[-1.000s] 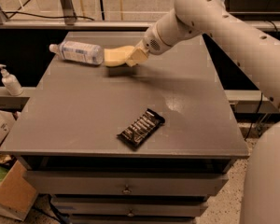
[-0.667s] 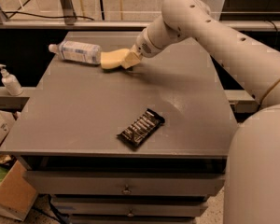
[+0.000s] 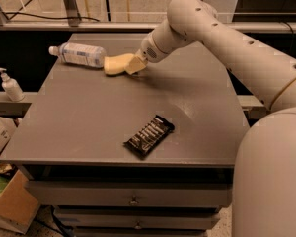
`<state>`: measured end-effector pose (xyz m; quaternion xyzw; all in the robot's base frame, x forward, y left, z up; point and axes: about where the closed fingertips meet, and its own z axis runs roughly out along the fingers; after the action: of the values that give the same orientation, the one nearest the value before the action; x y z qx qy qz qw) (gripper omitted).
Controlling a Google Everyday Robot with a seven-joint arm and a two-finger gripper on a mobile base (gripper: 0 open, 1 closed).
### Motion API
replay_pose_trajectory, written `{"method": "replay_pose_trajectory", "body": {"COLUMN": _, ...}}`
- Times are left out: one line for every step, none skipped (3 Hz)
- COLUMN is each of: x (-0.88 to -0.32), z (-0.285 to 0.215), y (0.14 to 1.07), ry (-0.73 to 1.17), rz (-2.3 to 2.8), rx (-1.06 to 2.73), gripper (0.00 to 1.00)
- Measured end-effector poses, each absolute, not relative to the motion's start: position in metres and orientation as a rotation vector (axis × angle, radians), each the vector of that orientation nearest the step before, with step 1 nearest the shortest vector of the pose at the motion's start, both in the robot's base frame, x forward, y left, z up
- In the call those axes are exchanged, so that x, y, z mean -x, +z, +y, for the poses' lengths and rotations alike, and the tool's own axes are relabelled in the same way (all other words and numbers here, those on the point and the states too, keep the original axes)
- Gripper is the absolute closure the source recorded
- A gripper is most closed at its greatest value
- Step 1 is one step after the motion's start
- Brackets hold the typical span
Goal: Move sponge near blue plastic bottle
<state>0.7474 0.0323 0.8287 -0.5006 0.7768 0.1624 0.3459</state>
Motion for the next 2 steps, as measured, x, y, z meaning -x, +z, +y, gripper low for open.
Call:
{"method": "replay_pose_trajectory", "body": {"x": -0.7468, "z": 0.0362, "y": 0.8262, "ry": 0.443, "rz": 2.033, "rx": 1.295, "gripper": 0.61}}
{"method": "replay_pose_trajectory", "body": {"x": -0.7454, "z": 0.0400, "y": 0.8260, "ry": 0.470, "rz": 2.047, "rx": 1.297, "gripper": 0.37}}
